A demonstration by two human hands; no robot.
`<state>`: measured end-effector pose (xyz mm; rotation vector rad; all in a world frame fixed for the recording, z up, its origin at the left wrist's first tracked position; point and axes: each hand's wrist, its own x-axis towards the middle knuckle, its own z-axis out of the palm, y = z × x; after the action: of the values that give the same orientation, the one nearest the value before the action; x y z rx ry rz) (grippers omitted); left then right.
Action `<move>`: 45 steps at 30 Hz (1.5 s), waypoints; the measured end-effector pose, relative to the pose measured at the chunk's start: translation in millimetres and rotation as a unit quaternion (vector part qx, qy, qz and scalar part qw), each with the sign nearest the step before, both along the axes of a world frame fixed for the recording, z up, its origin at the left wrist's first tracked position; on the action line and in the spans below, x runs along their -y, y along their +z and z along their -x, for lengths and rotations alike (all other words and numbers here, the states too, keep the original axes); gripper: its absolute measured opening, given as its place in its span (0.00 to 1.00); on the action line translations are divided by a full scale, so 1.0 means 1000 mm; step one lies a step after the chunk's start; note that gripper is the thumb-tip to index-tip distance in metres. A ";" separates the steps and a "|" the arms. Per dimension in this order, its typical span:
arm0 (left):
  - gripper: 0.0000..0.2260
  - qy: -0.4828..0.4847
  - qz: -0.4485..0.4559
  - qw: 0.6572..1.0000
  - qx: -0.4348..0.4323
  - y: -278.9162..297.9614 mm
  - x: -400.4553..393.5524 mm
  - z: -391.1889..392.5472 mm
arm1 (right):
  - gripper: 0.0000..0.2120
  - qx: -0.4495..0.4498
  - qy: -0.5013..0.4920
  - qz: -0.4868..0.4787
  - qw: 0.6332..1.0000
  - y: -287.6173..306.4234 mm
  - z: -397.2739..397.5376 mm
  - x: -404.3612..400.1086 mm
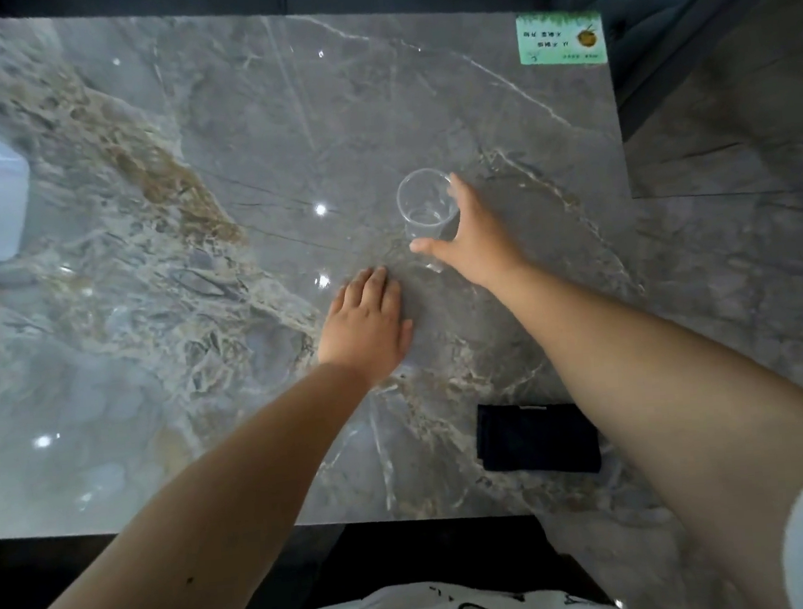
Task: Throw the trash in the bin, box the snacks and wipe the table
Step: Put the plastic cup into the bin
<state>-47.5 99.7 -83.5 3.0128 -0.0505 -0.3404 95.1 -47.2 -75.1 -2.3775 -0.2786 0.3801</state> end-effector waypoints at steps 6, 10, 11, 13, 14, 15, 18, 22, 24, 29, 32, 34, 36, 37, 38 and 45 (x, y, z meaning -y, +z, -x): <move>0.28 -0.007 -0.011 1.000 -0.004 -0.001 0.001 -0.001 | 0.31 0.009 -0.068 -0.097 0.993 -0.005 0.000 -0.003; 0.28 -0.005 -0.017 1.000 -0.005 0.001 0.013 -0.003 | 0.29 0.001 -0.122 -0.130 0.984 0.001 -0.001 0.024; 0.28 -0.015 -0.014 1.000 -0.002 0.003 0.020 -0.005 | 0.29 0.003 -0.142 -0.134 0.981 0.003 -0.001 0.037; 0.28 -0.042 0.001 0.999 0.003 0.004 0.041 -0.013 | 0.29 0.018 -0.178 -0.139 0.974 0.006 -0.003 0.068; 0.28 -0.057 0.013 0.998 0.003 0.005 0.054 -0.018 | 0.30 0.027 -0.195 -0.136 0.971 0.007 -0.004 0.087; 0.28 -0.071 0.024 0.997 0.003 0.006 0.068 -0.025 | 0.30 0.031 -0.212 -0.132 0.968 0.007 -0.005 0.106; 0.28 -0.113 0.034 0.993 -0.001 0.006 0.111 -0.044 | 0.31 0.029 -0.268 -0.122 0.955 0.006 -0.004 0.165; 0.27 -0.165 0.038 0.986 -0.001 0.002 0.163 -0.065 | 0.34 0.036 -0.347 -0.074 0.934 -0.002 0.001 0.239; 0.26 -0.181 0.037 0.983 -0.004 -0.001 0.183 -0.072 | 0.35 0.015 -0.372 -0.038 0.927 -0.013 0.007 0.273; 0.24 -0.166 0.049 0.984 0.046 -0.011 0.195 -0.072 | 0.33 -0.073 -0.402 0.043 0.912 -0.053 0.021 0.340; 0.24 -0.158 0.055 0.984 0.065 -0.014 0.195 -0.072 | 0.26 -0.152 -0.412 0.064 0.896 -0.077 0.023 0.359; 0.24 -0.156 0.058 0.984 0.069 -0.015 0.195 -0.072 | 0.23 -0.198 -0.418 0.073 0.884 -0.089 0.022 0.362; 0.23 -0.156 0.057 0.983 0.075 -0.016 0.195 -0.072 | 0.28 -0.237 -0.423 0.093 0.870 -0.097 0.020 0.361; 0.23 -0.157 0.055 0.983 0.080 -0.017 0.195 -0.072 | 0.32 -0.252 -0.424 0.103 0.864 -0.100 0.019 0.361; 0.23 -0.158 0.054 0.982 0.086 -0.017 0.194 -0.072 | 0.35 -0.264 -0.424 0.112 0.859 -0.103 0.017 0.360; 0.23 -0.163 0.056 0.980 0.101 -0.022 0.193 -0.073 | 0.29 -0.310 -0.397 0.110 0.857 -0.103 0.015 0.364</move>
<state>25.2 -93.5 -105.6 2.9079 -0.5638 -0.0525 79.7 -410.8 -178.5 -2.1942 1.0588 0.7546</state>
